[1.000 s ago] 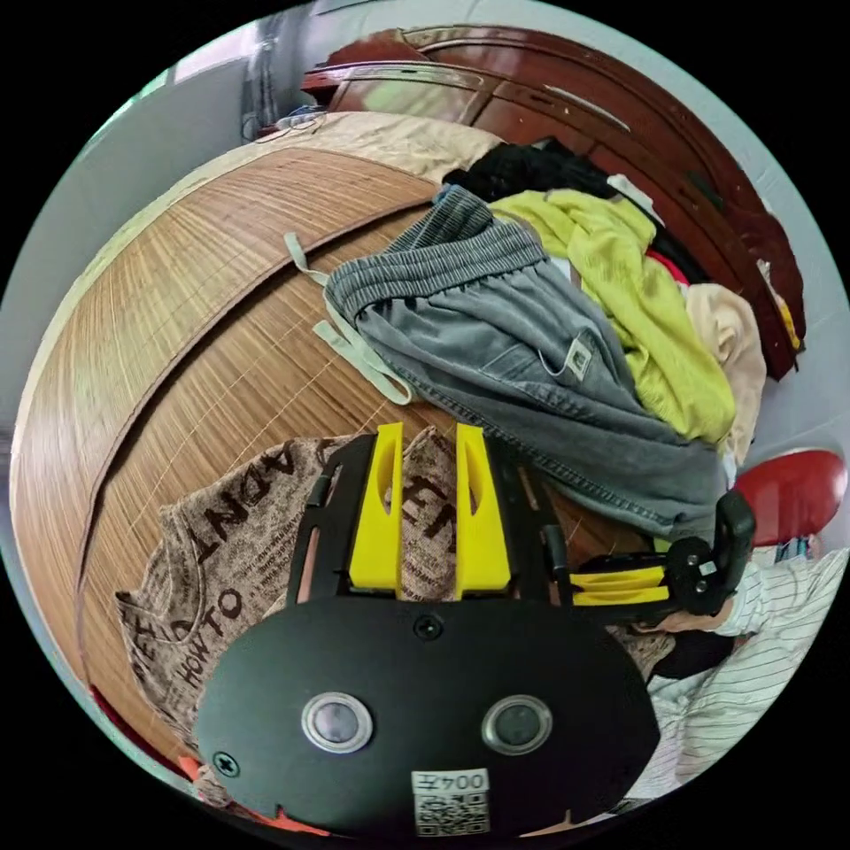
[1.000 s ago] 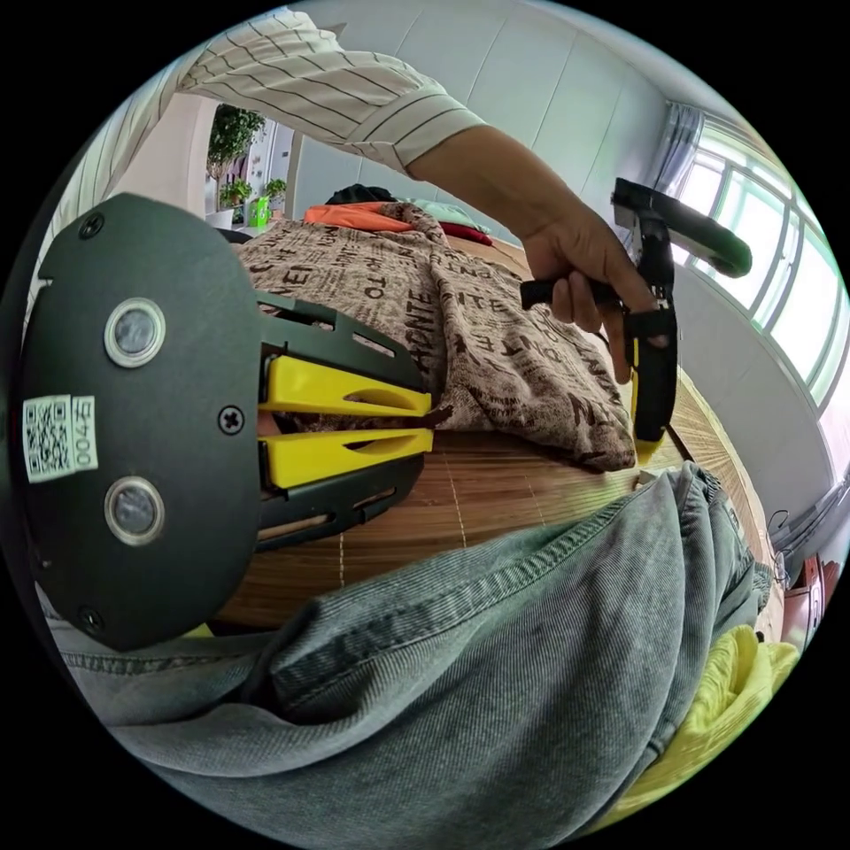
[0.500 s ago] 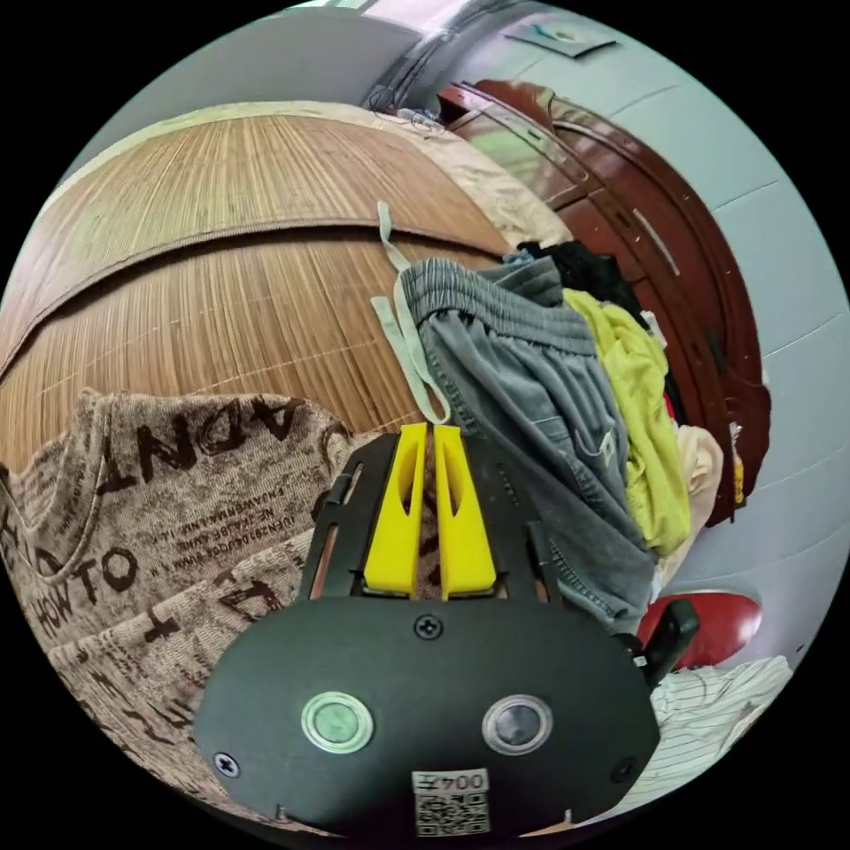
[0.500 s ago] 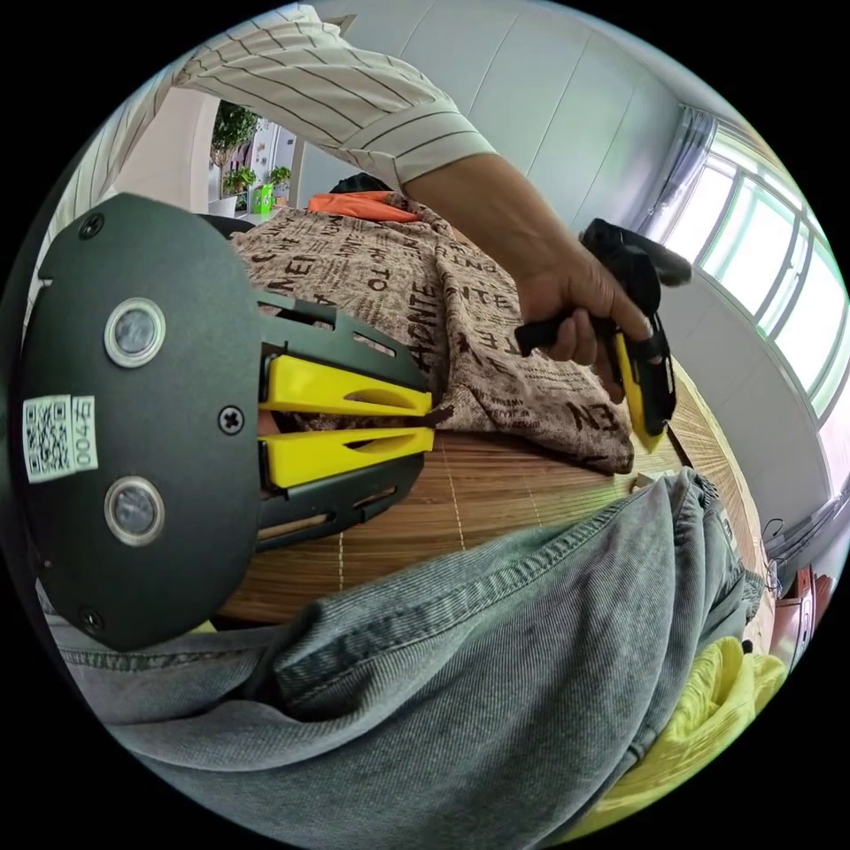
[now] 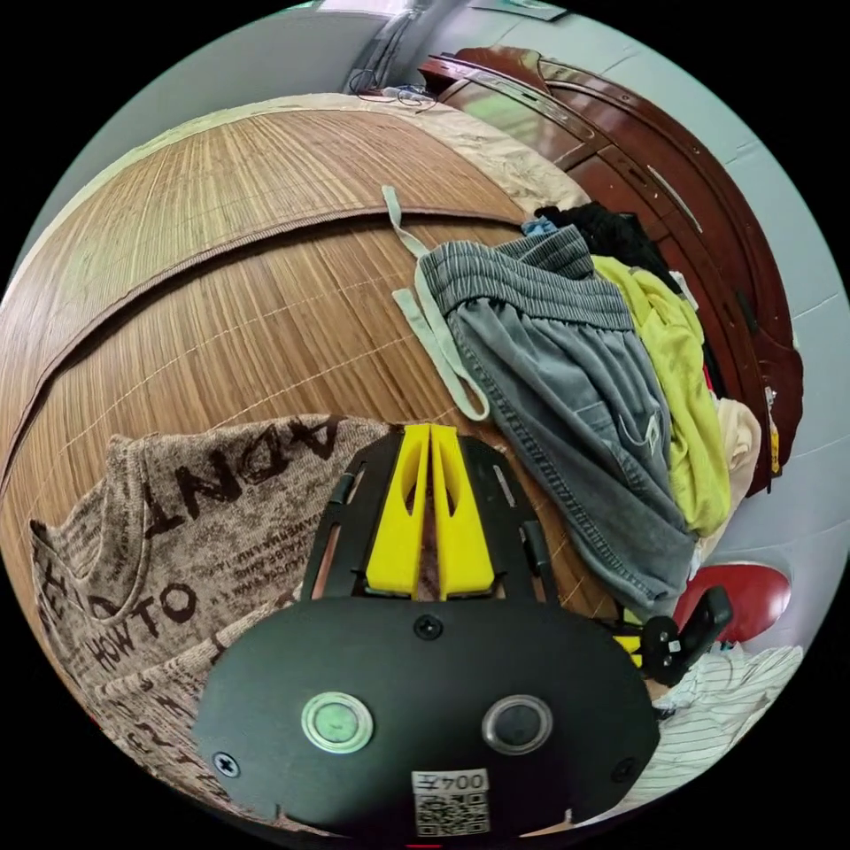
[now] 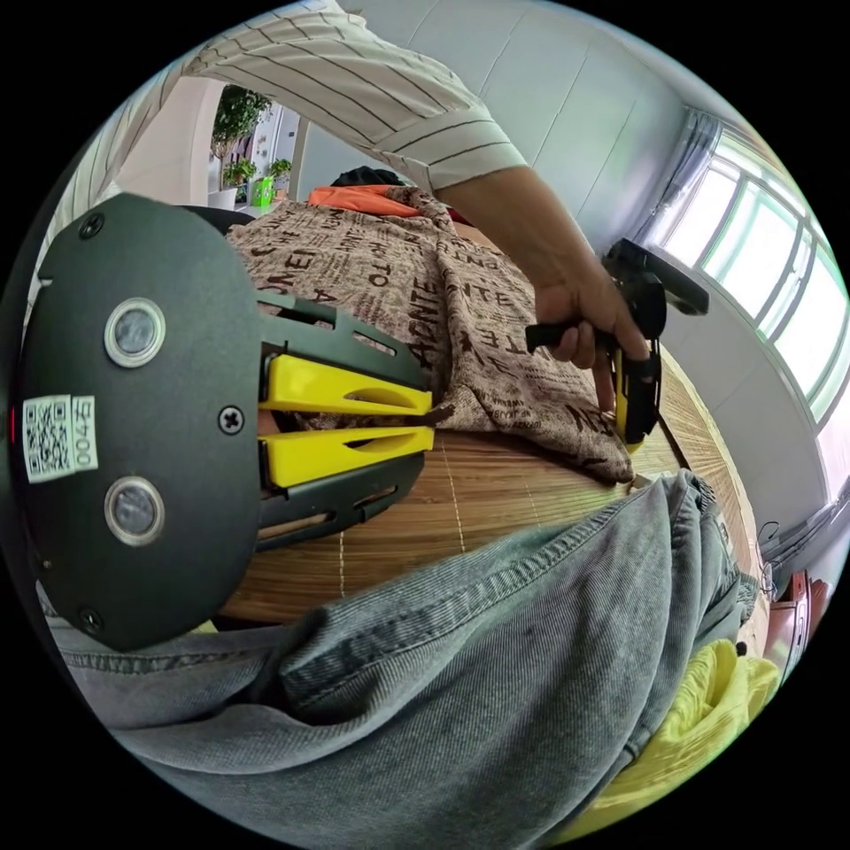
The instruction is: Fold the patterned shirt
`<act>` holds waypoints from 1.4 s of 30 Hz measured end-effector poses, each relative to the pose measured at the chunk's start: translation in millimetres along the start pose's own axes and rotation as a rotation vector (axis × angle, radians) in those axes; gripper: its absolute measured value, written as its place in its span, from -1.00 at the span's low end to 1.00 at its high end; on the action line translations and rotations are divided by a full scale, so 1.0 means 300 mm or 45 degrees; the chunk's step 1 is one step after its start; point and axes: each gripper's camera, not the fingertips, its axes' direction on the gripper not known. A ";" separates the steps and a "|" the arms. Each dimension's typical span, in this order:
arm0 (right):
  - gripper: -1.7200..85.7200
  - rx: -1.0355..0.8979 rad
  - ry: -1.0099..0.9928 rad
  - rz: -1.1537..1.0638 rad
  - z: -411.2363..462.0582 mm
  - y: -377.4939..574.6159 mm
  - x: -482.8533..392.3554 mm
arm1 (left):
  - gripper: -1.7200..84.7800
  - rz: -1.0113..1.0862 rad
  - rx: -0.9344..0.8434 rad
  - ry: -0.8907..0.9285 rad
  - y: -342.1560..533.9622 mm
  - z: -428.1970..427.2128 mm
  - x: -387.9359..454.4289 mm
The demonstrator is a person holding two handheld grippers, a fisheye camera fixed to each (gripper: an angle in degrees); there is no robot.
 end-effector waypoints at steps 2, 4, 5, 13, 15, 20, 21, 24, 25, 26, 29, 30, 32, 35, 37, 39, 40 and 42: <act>-0.95 -0.006 -0.005 -0.004 0.004 0.006 0.008 | -0.96 -0.053 0.018 0.015 0.020 -0.013 -0.007; -0.95 -0.010 -0.025 -0.003 0.005 0.010 0.019 | -0.96 -0.053 0.123 0.132 0.080 -0.093 0.001; -0.94 -0.012 -0.037 -0.004 0.005 0.013 0.025 | -0.96 -0.044 0.168 0.154 0.102 -0.125 0.004; -0.89 0.005 -0.095 0.036 -0.006 0.031 0.065 | -0.95 -0.054 0.409 0.151 0.751 -0.417 -0.073; -0.87 0.034 -0.053 0.032 -0.032 0.034 0.069 | -0.95 -0.076 0.398 0.082 0.936 -0.451 -0.078; -0.84 0.051 0.043 -0.044 -0.136 0.113 0.036 | -0.95 -0.183 0.323 0.027 1.398 -0.520 -0.065; -0.84 0.037 0.051 -0.050 -0.145 0.134 0.028 | -0.95 -0.198 0.298 0.023 1.501 -0.529 -0.055; -0.83 -0.041 0.072 -0.065 -0.172 0.279 -0.004 | -0.95 -0.192 0.234 0.020 1.697 -0.514 0.001; -0.84 -0.067 0.096 -0.059 -0.176 0.336 -0.013 | -0.95 -0.191 0.231 0.058 1.751 -0.502 0.035; -0.84 -0.079 0.134 -0.041 -0.181 0.383 -0.018 | -0.95 -0.185 0.245 0.084 1.773 -0.498 0.058; -0.83 -0.083 0.159 -0.005 -0.219 0.458 -0.034 | -0.94 -0.101 0.295 0.273 1.837 -0.455 0.210; -0.82 -0.078 0.164 -0.005 -0.230 0.469 -0.040 | -0.92 -0.028 0.284 0.344 1.848 -0.429 0.285; -0.80 -0.085 0.154 0.003 -0.274 0.509 -0.058 | -0.89 0.108 0.232 0.351 1.866 -0.388 0.404; -0.78 -0.118 0.113 0.065 -0.323 0.571 -0.053 | -0.77 0.339 0.115 0.168 1.931 -0.325 0.578; -0.78 -0.140 0.140 0.084 -0.347 0.621 -0.053 | -0.72 0.479 0.107 0.008 2.010 -0.295 0.664; -0.78 -0.200 0.192 0.057 -0.352 0.673 -0.063 | -0.70 0.519 0.061 -0.024 2.054 -0.267 0.695; -0.78 -0.239 0.227 0.033 -0.348 0.707 -0.072 | -0.69 0.511 0.060 -0.046 2.075 -0.256 0.702; -0.77 -0.281 0.211 0.037 -0.336 0.746 -0.072 | -0.69 0.481 0.083 -0.078 2.097 -0.252 0.701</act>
